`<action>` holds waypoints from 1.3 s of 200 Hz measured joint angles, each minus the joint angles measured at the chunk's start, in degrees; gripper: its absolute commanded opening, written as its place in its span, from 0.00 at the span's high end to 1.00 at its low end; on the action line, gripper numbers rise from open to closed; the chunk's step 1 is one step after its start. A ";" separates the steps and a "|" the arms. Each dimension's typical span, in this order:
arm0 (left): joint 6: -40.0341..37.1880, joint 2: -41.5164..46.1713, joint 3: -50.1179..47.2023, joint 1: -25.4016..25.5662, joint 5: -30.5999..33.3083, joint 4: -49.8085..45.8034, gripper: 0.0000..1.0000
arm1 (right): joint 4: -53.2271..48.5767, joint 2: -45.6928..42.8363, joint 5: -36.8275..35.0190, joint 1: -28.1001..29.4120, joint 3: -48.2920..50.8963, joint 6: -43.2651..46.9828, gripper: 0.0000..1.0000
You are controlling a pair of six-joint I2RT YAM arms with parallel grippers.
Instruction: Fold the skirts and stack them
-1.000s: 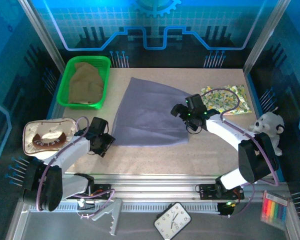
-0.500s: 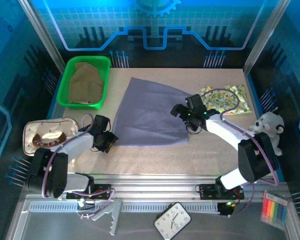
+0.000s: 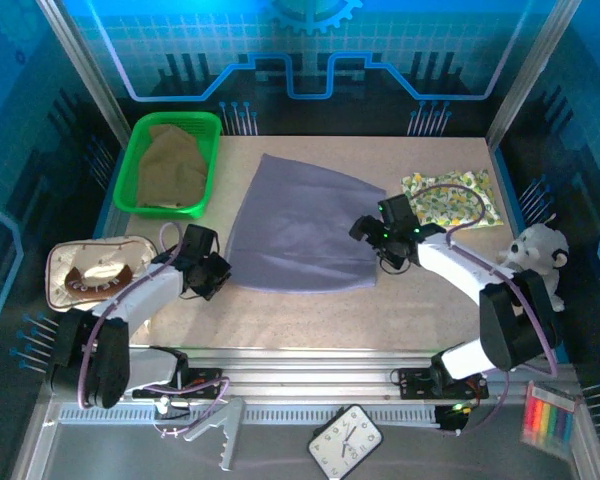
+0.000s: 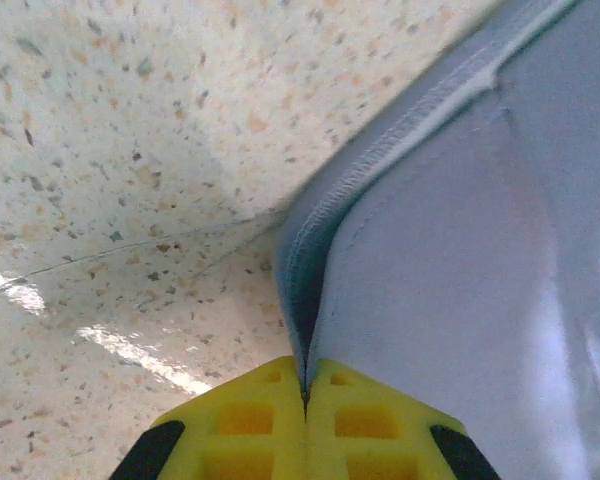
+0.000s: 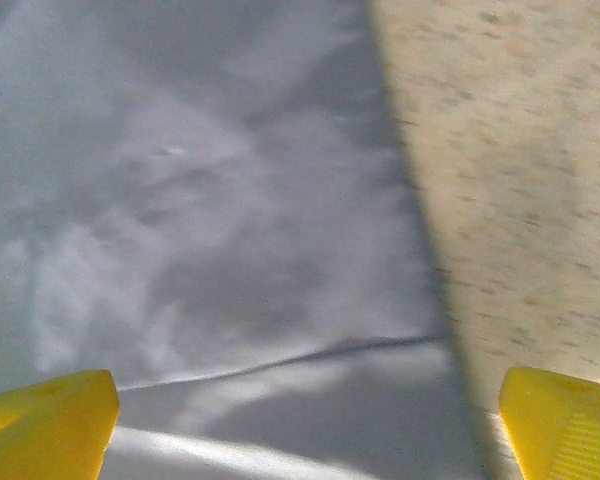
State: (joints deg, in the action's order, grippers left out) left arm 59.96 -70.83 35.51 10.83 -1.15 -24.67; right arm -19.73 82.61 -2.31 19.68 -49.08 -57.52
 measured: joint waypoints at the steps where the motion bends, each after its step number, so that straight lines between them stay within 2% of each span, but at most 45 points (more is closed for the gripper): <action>1: 0.02 0.22 0.07 0.00 0.02 -0.17 1.00 | 0.00 -0.09 0.11 -0.11 0.17 0.09 0.03; 18: 0.02 2.73 0.83 -0.02 0.44 -1.44 1.00 | -1.79 -1.79 2.47 -2.93 3.58 2.27 0.10; 34: 0.02 4.07 1.27 0.00 0.46 -2.19 1.00 | -3.89 -3.06 5.11 -4.92 5.77 4.09 0.25; 51: 0.02 4.13 1.81 0.00 0.42 -2.71 1.00 | -5.38 -5.31 8.50 -6.43 8.39 4.39 0.37; 80: 0.02 3.85 2.40 0.00 0.02 -3.41 1.00 | -5.60 -8.04 13.49 -7.48 12.09 3.96 0.55; 94: 0.02 3.41 2.43 -0.02 -0.20 -3.41 1.00 | -5.42 -7.67 15.39 -7.50 12.61 3.65 0.60; 146: 0.02 1.86 2.64 0.00 -0.68 -3.39 1.00 | -0.20 -2.99 20.90 -7.23 13.64 2.21 0.60; 216: 0.00 1.25 2.64 0.00 -0.87 -3.37 1.00 | 5.09 0.98 22.58 -5.64 13.64 0.52 0.62; 237: 0.00 1.11 2.64 0.00 -0.90 -3.34 1.00 | 6.38 1.66 22.53 -5.05 13.75 -0.15 0.65; 260: 0.00 1.11 2.64 0.00 -1.22 -3.34 1.00 | 8.02 1.66 22.53 -4.85 14.40 -0.85 0.72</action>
State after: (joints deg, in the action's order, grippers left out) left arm 59.96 -69.71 38.15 10.83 -2.37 -28.01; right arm -11.70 84.27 20.23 14.83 -34.68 -58.37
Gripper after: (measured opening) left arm 0.055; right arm 0.312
